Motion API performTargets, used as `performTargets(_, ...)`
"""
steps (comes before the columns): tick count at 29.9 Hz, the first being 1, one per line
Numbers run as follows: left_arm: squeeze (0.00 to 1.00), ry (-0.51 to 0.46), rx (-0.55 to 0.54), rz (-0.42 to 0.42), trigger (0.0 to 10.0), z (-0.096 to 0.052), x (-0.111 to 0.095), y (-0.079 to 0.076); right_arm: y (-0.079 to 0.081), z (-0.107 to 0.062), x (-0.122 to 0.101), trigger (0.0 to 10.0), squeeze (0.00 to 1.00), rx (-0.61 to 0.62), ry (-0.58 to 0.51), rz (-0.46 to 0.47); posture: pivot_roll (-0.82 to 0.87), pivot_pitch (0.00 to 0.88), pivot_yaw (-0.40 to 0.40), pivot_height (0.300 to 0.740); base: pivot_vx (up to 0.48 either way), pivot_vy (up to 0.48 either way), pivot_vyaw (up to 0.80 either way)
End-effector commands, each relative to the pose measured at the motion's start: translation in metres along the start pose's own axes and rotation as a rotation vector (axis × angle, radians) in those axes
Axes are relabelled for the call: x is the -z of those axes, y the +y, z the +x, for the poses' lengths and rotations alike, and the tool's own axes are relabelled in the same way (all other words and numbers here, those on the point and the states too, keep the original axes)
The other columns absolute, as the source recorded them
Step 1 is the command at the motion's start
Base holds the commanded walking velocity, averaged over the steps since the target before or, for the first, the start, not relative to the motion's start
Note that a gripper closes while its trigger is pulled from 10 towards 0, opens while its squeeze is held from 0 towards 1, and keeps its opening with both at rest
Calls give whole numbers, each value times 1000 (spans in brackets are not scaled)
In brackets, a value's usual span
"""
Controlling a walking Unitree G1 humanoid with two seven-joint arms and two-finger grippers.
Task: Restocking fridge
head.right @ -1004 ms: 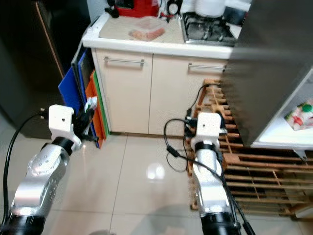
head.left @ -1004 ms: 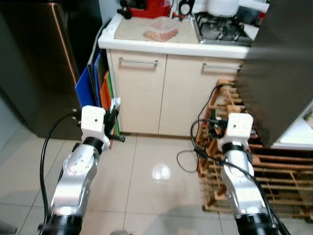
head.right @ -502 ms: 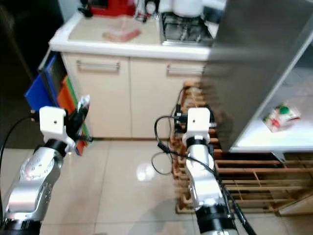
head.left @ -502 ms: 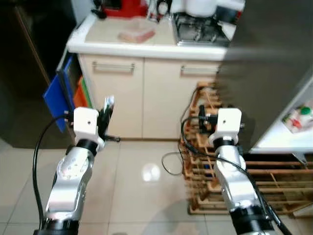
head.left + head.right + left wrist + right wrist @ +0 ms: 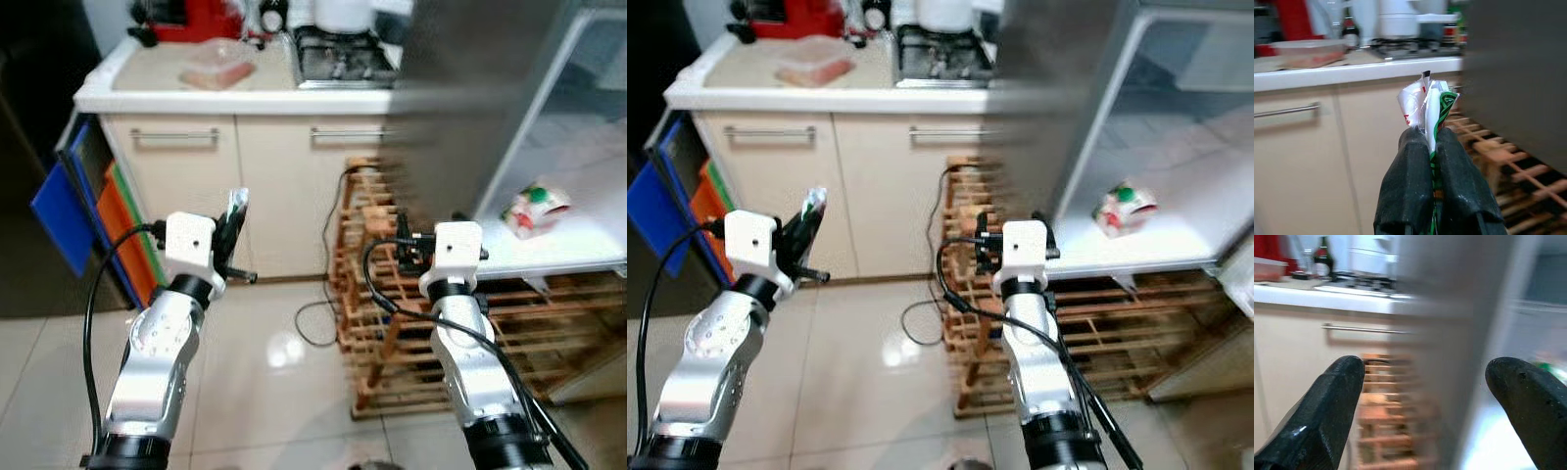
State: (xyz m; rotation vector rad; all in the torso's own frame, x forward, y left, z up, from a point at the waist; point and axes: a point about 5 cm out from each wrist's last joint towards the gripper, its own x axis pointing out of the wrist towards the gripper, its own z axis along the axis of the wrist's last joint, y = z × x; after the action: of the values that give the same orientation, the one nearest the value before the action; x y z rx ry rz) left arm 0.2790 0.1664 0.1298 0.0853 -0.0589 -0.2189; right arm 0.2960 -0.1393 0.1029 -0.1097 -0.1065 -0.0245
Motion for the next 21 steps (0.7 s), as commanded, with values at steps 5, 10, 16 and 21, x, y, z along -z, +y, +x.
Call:
performTargets(5,0,-28,26,19,10000,1,-5,-3,-5,-2,1,10000,31,10,-5,0,54,0,-24,740,0,0,-566)
performTargets(10,0,-31,43,32,10000,0,-5,-5,-11,-4,4,10000,43,42,-1,-23,52,0,-23,740,0,0,-561)
performTargets(16,0,-39,51,22,10000,0,-6,-5,-12,-6,7,10000,39,59,14,-24,48,0,-22,717,0,-400,-235)
performTargets(21,0,-45,49,28,10000,1,-7,-6,-11,-4,7,10000,35,55,15,-28,49,0,-23,717,0,-480,0)
